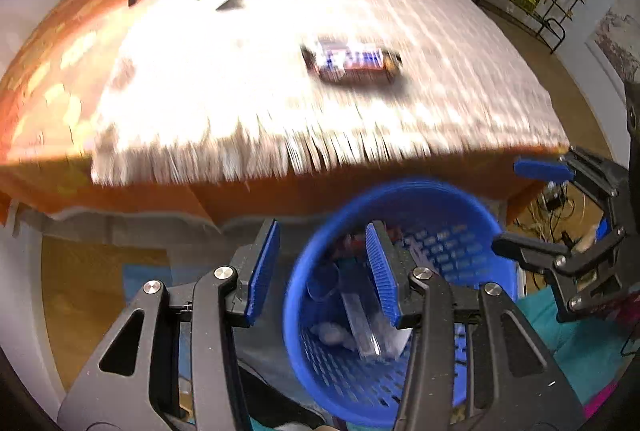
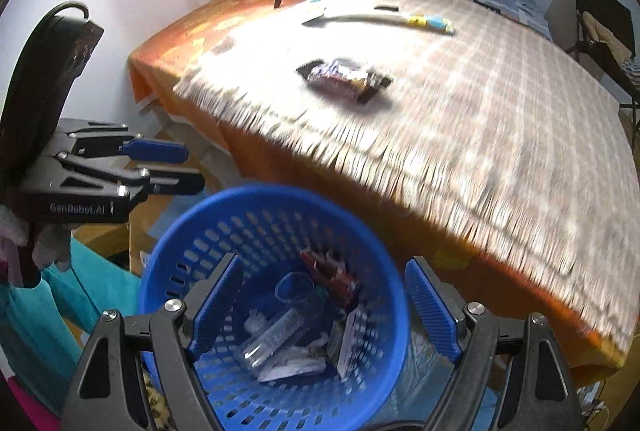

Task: Collect trash
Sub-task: 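Move the left tool to the orange-print pouch while the right tool approaches the candy bar, then grasp the orange-print pouch with the left tool while the right tool grasps the candy bar, then carry the pouch with the left tool while the right tool carries the candy bar to the basket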

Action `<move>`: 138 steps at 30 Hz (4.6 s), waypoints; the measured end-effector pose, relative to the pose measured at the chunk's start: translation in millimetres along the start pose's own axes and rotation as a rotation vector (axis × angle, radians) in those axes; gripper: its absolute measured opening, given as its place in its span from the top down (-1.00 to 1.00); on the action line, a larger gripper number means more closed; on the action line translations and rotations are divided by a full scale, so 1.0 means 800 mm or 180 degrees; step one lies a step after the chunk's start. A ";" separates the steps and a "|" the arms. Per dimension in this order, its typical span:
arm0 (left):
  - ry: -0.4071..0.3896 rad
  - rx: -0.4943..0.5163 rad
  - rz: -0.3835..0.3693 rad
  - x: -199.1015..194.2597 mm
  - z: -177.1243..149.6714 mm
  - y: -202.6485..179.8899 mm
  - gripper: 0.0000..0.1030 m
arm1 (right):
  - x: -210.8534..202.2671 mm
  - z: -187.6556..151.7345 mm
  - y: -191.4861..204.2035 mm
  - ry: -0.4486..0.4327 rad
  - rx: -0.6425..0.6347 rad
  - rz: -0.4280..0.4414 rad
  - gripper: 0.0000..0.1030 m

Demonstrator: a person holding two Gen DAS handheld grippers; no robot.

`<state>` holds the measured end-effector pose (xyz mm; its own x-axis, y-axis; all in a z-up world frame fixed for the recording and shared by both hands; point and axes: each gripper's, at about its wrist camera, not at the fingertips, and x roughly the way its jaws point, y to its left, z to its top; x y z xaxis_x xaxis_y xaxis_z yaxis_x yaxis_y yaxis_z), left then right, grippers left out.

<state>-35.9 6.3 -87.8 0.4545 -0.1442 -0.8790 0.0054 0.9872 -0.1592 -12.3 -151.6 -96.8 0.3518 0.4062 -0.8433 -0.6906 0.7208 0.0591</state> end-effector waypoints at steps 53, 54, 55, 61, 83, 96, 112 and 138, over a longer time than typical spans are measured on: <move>-0.0260 -0.1355 0.0423 0.135 0.294 0.173 0.31 | 0.130 0.182 -0.011 0.0088 -0.0708 0.0153 -0.68; -0.0267 -0.1347 0.0428 0.135 0.295 0.172 0.31 | 0.130 0.182 -0.011 0.0101 -0.0703 0.0168 -0.66; -0.0273 -0.1333 0.0440 0.135 0.295 0.172 0.31 | 0.130 0.181 -0.011 0.0115 -0.0697 0.0187 -0.63; -0.0357 -0.1364 0.0488 0.117 0.288 0.179 0.31 | 0.129 0.178 -0.010 0.0165 -0.0683 0.0270 -0.34; -0.0631 -0.0892 0.0215 0.008 0.234 0.122 0.31 | 0.067 0.168 -0.032 -0.0142 -0.0354 0.0150 0.56; -0.0369 -0.0288 -0.0075 -0.023 0.114 0.029 0.32 | -0.006 0.108 -0.023 -0.0265 -0.0318 0.0212 0.56; 0.0193 -0.0116 -0.0322 0.004 -0.016 -0.026 0.32 | -0.005 -0.006 0.013 0.0133 -0.0320 0.0423 0.56; 0.0577 -0.0002 -0.0329 0.048 -0.075 -0.051 0.31 | 0.032 -0.066 0.028 0.0457 -0.0351 0.0364 -0.08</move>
<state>-71.9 -43.9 -142.1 0.2838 -0.2548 -0.9244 0.0431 0.9665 -0.2531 -52.4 -154.8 -145.5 0.1790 0.3919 -0.9024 -0.7887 0.6055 0.1065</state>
